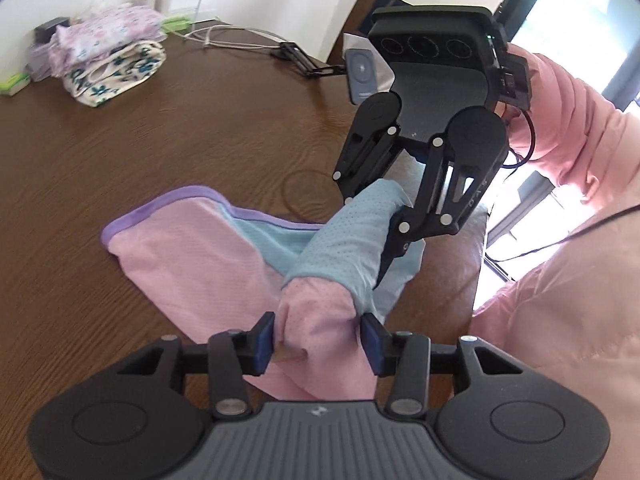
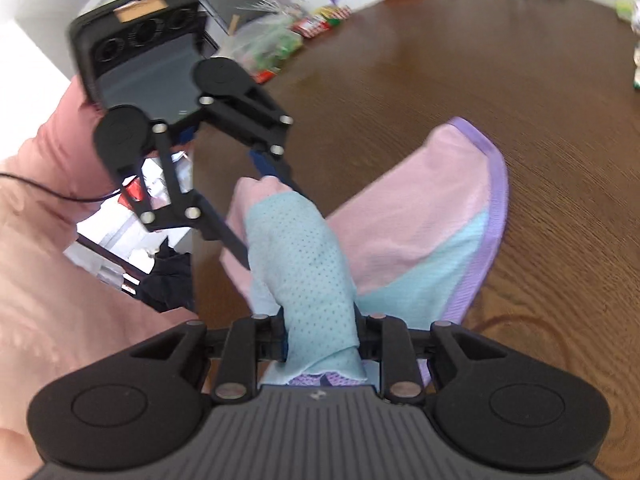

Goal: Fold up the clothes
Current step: 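Lay the folded end down, open the right tool and withdraw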

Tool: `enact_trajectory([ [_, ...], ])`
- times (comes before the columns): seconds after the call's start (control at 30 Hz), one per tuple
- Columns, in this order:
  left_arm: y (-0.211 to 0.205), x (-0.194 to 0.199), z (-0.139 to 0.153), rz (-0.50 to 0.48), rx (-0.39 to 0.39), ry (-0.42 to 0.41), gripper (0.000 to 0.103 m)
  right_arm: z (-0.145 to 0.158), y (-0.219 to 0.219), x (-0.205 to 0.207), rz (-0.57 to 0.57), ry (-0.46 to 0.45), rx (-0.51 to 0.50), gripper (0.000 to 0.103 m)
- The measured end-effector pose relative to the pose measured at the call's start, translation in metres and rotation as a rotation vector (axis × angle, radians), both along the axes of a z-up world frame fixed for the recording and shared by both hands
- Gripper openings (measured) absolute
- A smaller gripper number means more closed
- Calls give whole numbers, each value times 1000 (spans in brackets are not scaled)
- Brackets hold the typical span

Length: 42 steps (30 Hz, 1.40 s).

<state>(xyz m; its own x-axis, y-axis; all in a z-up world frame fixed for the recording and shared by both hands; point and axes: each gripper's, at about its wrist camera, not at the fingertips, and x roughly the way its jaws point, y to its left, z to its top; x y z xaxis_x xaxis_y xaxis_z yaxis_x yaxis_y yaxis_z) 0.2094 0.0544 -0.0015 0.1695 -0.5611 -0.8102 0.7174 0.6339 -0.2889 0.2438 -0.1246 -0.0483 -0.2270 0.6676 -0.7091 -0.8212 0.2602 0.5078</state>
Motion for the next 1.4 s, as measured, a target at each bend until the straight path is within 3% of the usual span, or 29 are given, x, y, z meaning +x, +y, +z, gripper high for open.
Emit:
enact_trajectory([
  [0.27,24,16,-15,73,-15,4,51,-18,-11,12,-43,83,0,25],
  [0.4,33,20,-18,118,-20,-9,52,-21,-13,17,-77,85,12,31],
  [0.43,34,17,-16,123,-16,-22,54,-18,-15,17,-91,72,16,36],
  [0.5,34,8,-7,133,-1,-75,62,-7,-22,16,-136,16,13,58],
  [0.53,32,-1,2,137,16,-132,70,2,-27,14,-163,-28,8,74],
  [0.57,29,-11,11,140,35,-193,73,11,-32,11,-189,-73,6,82],
  [0.7,14,-51,46,145,112,-439,96,59,-51,-20,-279,-282,73,98],
  [0.77,-1,-69,49,133,150,-505,96,72,-47,-50,-262,-409,104,98],
  [0.83,-13,-79,43,127,171,-520,85,77,-40,-79,-235,-533,111,92],
  [0.9,-21,-84,33,124,180,-497,43,68,-28,-100,-202,-605,73,69],
  [0.93,-23,-84,27,129,184,-478,38,61,-22,-105,-195,-612,47,48],
  [0.97,-24,-83,21,135,187,-456,36,54,-17,-108,-191,-616,23,35],
  [1.23,-23,-84,-25,184,188,-397,32,9,-12,-122,-225,-629,-29,29],
  [1.4,-18,-84,-33,212,152,-385,32,-10,-7,-128,-252,-636,-21,29],
])
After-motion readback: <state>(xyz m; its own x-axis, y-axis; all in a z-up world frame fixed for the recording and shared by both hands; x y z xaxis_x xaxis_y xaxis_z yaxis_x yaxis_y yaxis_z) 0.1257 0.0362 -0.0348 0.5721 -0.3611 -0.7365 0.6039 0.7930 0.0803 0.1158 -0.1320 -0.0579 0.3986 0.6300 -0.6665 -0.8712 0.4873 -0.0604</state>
